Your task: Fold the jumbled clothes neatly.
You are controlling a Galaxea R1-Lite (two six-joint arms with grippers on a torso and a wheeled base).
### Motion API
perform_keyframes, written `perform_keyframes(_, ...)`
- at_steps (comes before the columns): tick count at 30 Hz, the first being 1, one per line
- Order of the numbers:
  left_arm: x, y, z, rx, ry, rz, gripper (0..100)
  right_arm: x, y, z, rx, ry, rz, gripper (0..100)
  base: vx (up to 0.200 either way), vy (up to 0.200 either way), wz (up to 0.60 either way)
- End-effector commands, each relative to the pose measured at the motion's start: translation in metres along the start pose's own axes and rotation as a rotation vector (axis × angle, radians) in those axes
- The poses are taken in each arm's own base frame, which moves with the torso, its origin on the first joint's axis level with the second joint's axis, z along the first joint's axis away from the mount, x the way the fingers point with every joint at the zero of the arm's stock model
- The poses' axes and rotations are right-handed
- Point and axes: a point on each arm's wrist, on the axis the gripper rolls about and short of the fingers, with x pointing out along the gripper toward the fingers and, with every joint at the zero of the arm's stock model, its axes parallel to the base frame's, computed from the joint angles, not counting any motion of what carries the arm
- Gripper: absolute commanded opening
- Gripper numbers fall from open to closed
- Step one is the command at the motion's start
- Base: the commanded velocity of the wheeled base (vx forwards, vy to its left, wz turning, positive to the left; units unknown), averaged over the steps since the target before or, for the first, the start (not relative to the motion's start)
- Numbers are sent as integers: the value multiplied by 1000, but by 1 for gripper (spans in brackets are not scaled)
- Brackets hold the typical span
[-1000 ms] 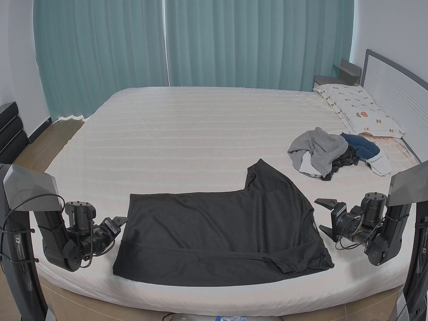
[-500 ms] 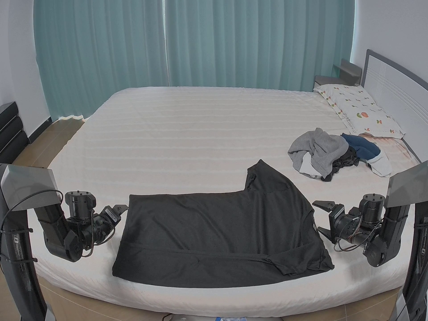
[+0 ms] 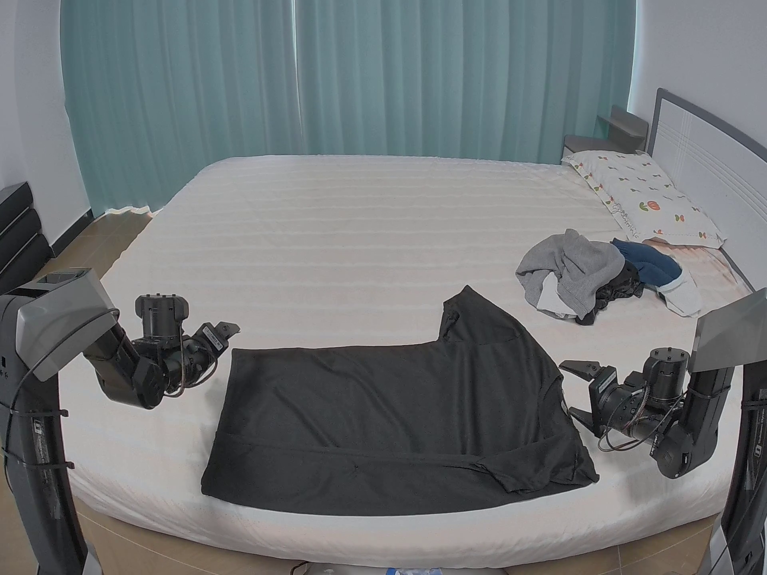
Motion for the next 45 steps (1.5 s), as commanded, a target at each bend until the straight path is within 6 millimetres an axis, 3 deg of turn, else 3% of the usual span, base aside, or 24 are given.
perform_keyframes(1,43,6,-2,52,2,9,100,1,1,0,-7,-4,14,100,0,0,0)
perform_keyframes(10,87,11,-7,93,-31,-24,100,1,1,0,-7,-4,14,100,0,0,0)
perform_keyframes(31,84,10,-16,91,0,-23,100,2,2,-3,-30,7,16,100,0,0,0)
perform_keyframes(32,84,10,-16,91,-2,-24,0,2,1,-3,-30,7,14,100,0,0,0)
perform_keyframes(45,73,7,-12,49,-53,-9,0,5,4,0,-45,-7,31,100,0,0,0)
